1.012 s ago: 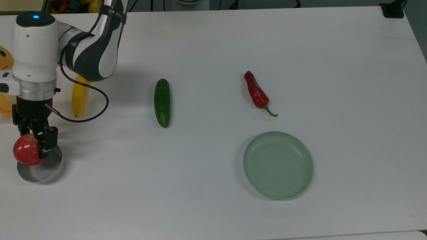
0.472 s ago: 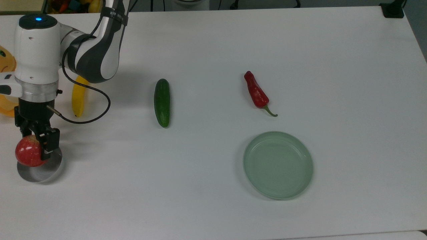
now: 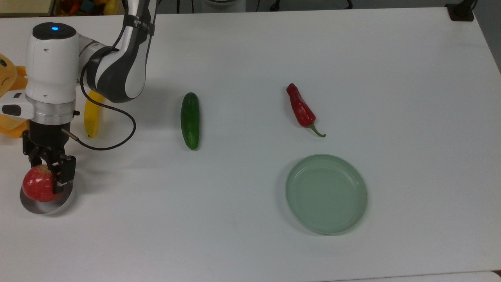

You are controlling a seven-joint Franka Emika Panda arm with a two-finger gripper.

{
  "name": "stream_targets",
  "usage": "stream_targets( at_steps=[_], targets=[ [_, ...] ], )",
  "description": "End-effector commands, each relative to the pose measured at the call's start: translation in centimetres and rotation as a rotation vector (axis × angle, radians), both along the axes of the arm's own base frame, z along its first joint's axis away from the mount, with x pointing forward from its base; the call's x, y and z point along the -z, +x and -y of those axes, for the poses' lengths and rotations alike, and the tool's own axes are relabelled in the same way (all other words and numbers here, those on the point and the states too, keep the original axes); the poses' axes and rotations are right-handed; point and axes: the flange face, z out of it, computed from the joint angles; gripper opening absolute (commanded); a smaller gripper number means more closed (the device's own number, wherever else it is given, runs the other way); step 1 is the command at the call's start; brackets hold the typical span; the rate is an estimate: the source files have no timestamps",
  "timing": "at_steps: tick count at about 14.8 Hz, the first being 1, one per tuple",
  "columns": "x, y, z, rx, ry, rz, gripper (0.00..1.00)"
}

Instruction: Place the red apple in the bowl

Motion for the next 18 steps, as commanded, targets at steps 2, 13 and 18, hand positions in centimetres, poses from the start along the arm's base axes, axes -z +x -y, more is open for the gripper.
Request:
stream_targets(
  at_steps=[2,13,18],
  targets=[
    [-0.2,0.2,0.0,0.012,0.01,0.03,0.79],
    [-1.0,-0.2,0.4,0.017,0.01,0.033,1.0],
    [-7.5,-2.4,0.0,0.017,0.021,0.069,1.0]
  ],
)
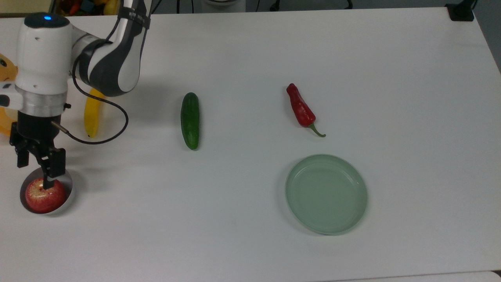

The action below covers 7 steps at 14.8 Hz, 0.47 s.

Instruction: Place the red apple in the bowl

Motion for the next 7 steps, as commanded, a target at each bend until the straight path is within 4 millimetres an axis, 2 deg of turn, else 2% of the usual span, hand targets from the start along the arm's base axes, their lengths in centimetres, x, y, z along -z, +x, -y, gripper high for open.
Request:
stream_targets(
  at_steps=[1,4,5,7],
  targets=[
    [-6.3,-3.1,-1.6,-0.001,0.045,0.023,1.0],
    [-10.8,-5.5,-2.9,-0.023,0.095,-0.05,1.0],
    [-12.6,-6.1,-4.3,-0.044,0.111,-0.083,1.0],
    [-18.1,-9.5,-7.0,-0.094,0.182,-0.233,1.0]
  ],
)
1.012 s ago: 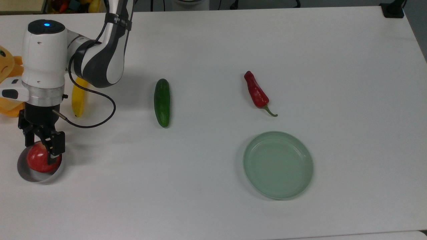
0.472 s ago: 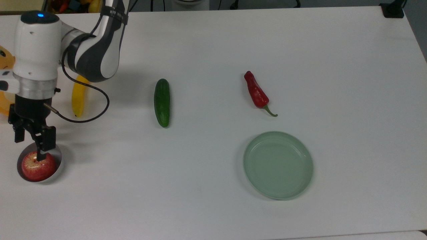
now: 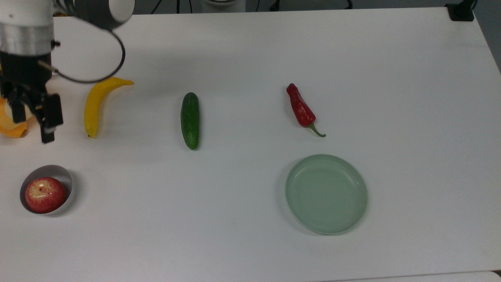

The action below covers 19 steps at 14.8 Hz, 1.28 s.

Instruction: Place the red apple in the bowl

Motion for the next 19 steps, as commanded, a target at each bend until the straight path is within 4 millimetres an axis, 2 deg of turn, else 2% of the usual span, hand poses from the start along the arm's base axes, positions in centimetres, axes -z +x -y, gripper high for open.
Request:
stream_targets(
  at_steps=[1,6,8,11,13,14,15,17,19],
  targets=[
    [-6.6,-6.2,-5.5,-0.095,0.106,-0.226,1.0],
    [-13.2,-13.1,-13.4,-0.238,0.127,-0.453,1.0],
    [-14.5,-16.6,-16.7,-0.307,0.136,-0.503,1.0],
    [-15.0,-19.8,-23.4,-0.439,0.13,-0.614,1.0],
    [-14.5,-20.0,-27.5,-0.519,0.11,-0.654,1.0],
    [-14.1,-19.7,-28.4,-0.539,0.103,-0.659,1.0],
    [-13.8,-19.3,-28.9,-0.55,0.087,-0.651,1.0],
    [-11.9,-17.5,-29.9,-0.606,0.043,-0.63,1.0],
    [-11.7,-15.7,-30.0,-0.645,0.003,-0.55,1.0]
  ],
)
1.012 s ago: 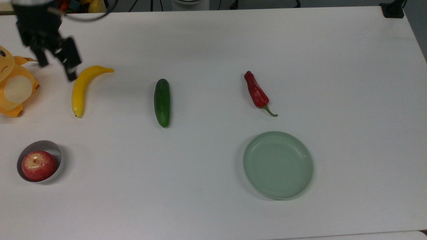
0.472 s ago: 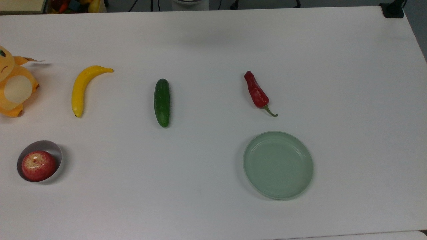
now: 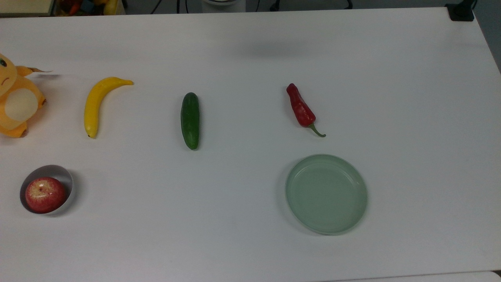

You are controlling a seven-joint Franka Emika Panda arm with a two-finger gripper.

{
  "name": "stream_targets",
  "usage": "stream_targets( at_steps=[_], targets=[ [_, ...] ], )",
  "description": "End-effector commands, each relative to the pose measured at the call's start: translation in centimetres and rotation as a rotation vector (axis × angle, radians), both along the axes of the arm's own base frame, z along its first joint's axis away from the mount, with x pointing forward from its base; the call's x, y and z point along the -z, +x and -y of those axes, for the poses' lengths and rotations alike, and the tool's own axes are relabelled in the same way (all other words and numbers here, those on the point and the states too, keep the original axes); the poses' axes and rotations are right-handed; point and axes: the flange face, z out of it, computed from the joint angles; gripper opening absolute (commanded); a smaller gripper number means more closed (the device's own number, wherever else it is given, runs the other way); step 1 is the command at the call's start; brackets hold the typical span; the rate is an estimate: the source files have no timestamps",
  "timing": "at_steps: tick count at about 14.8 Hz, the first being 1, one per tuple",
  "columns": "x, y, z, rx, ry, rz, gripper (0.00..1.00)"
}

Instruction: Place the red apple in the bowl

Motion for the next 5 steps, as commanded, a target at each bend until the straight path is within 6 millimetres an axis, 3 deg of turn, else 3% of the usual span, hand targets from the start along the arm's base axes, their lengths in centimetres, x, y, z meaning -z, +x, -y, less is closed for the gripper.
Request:
stream_targets(
  at_steps=[1,5],
  targets=[
    [1.09,2.61,0.68,-0.089,-0.017,0.113,1.0],
    [0.78,2.74,1.54,-0.132,-0.03,0.124,1.0]
  ],
)
